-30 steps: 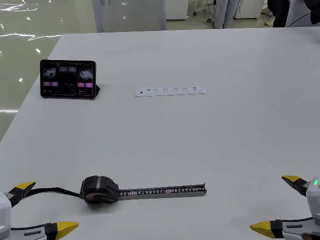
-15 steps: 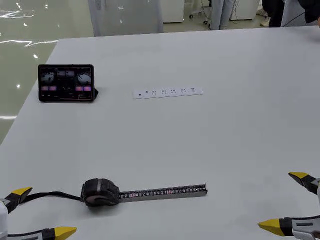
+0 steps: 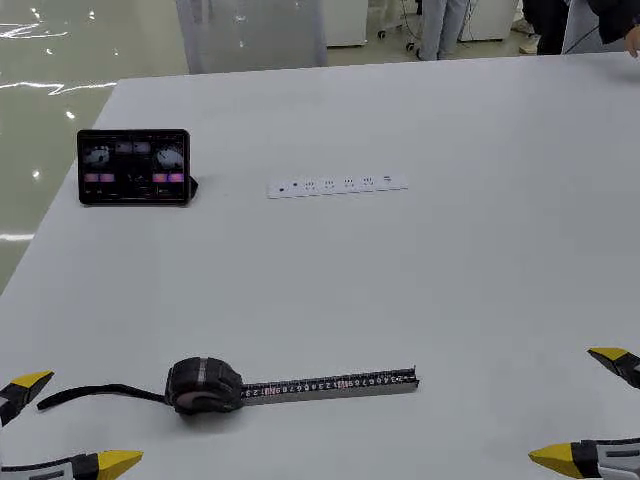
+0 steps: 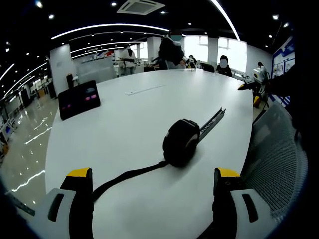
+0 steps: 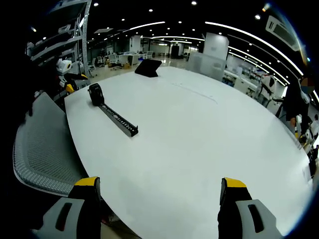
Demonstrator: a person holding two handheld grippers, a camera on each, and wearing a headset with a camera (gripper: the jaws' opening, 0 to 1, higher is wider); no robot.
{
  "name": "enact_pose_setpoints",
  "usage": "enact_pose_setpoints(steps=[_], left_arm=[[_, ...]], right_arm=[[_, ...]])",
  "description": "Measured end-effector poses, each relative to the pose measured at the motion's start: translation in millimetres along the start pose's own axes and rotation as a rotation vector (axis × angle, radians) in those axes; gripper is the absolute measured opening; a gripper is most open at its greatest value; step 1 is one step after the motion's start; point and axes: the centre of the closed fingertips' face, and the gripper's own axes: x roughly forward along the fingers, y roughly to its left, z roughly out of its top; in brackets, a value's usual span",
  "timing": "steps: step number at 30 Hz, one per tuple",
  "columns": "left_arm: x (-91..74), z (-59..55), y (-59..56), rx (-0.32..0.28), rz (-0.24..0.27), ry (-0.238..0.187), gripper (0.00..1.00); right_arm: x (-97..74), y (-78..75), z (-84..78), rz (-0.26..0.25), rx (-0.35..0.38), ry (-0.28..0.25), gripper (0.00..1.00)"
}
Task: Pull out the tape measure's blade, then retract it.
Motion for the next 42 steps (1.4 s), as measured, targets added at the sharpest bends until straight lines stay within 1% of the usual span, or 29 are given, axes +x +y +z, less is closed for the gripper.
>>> enact_pose_setpoints(steps=[4, 8, 10, 13, 15, 17, 18, 19, 20, 21, 23, 24, 27, 29, 31, 32, 33, 34, 35, 36, 37, 38, 40, 42], left_arm=[[3.9, -4.5, -0.5, 0.004, -0.002, 0.014, 0.99], [6.9, -5.0, -2.1, 0.004, -0.002, 0.021, 0.99], [8.7, -4.0, -4.0, -0.001, 0.001, 0.026, 0.99], [11.1, 0.5, -9.4, -0.003, -0.002, 0.024, 0.99], [15.1, 1.3, -11.3, -0.006, 0.003, 0.041, 0.99], [20.3, 1.8, -13.0, -0.035, 0.013, 0.061, 0.99], [22.4, 3.3, -13.0, -0.039, 0.015, 0.062, 0.99], [25.5, 5.6, -12.6, -0.039, 0.027, 0.061, 0.99], [27.1, 6.6, -12.6, -0.038, 0.038, 0.066, 0.99], [29.1, 9.3, -14.0, -0.045, 0.042, 0.063, 0.99], [32.0, 15.8, -18.7, -0.063, 0.033, 0.039, 0.99], [33.8, 18.2, -21.2, -0.065, 0.028, 0.032, 0.99], [37.1, 19.9, -25.9, -0.071, 0.018, 0.02, 0.99], [38.9, 20.9, -28.3, -0.077, 0.023, 0.016, 0.99], [39.9, 23.6, -30.5, -0.086, 0.03, 0.003, 0.99], [40.9, 23.9, -30.9, -0.086, 0.033, 0.001, 0.99], [41.6, 24.1, -32.8, -0.097, 0.025, 0.0, 0.99], [42.5, 24.1, -38.6, -0.112, 0.003, 0.003, 0.99], [43.3, 24.2, -40.3, -0.105, 0.004, 0.008, 0.99], [43.8, 24.4, -41.7, -0.089, 0.007, 0.013, 0.99], [43.7, 24.5, -41.7, -0.074, 0.022, 0.022, 0.99], [44.7, 25.1, -42.6, -0.077, 0.017, 0.022, 0.99], [44.4, 28.4, -42.7, -0.083, 0.026, 0.017, 0.99], [44.1, 32.2, -42.5, -0.086, 0.044, 0.013, 0.99]], right_arm=[[-2.4, -5.7, -0.7, -0.006, 0.0, 0.004, 0.99], [-2.5, -9.6, -2.5, -0.002, 0.0, 0.009, 0.99], [-1.9, -10.2, -1.4, 0.002, -0.014, 0.004, 0.99], [-0.2, -10.9, -0.1, 0.009, -0.029, 0.011, 0.99], [2.1, -10.3, 2.2, 0.025, -0.039, 0.016, 0.99], [5.7, -5.8, 2.2, 0.067, -0.03, 0.034, 0.99], [7.3, -5.9, 2.5, 0.073, -0.033, 0.044, 0.99], [9.4, -6.4, 3.8, 0.076, -0.051, 0.058, 0.99], [10.7, -6.3, 6.4, 0.08, -0.062, 0.059, 0.99], [11.9, -5.8, 9.6, 0.088, -0.072, 0.063, 0.99], [13.8, -6.3, 14.7, 0.093, -0.085, 0.068, 0.99], [15.1, -5.3, 18.5, 0.103, -0.092, 0.068, 0.99], [20.8, -5.2, 23.9, 0.115, -0.111, 0.086, 0.99], [23.9, 0.2, 30.2, 0.145, -0.118, 0.093, 0.99], [28.9, 1.8, 33.9, 0.152, -0.142, 0.097, 0.99], [30.7, 2.3, 34.4, 0.157, -0.149, 0.101, 0.99], [32.1, 2.7, 35.0, 0.16, -0.149, 0.106, 0.99], [33.9, 3.0, 36.3, 0.163, -0.153, 0.112, 0.99], [35.0, 3.4, 37.2, 0.168, -0.157, 0.114, 0.99], [36.2, 4.3, 38.1, 0.174, -0.167, 0.118, 0.99], [38.1, 5.4, 39.4, 0.182, -0.188, 0.123, 0.99], [39.5, 5.6, 40.0, 0.185, -0.2, 0.127, 0.99], [42.5, 4.2, 43.1, 0.178, -0.235, 0.135, 0.99], [45.5, 4.7, 48.2, 0.182, -0.236, 0.132, 0.99]])
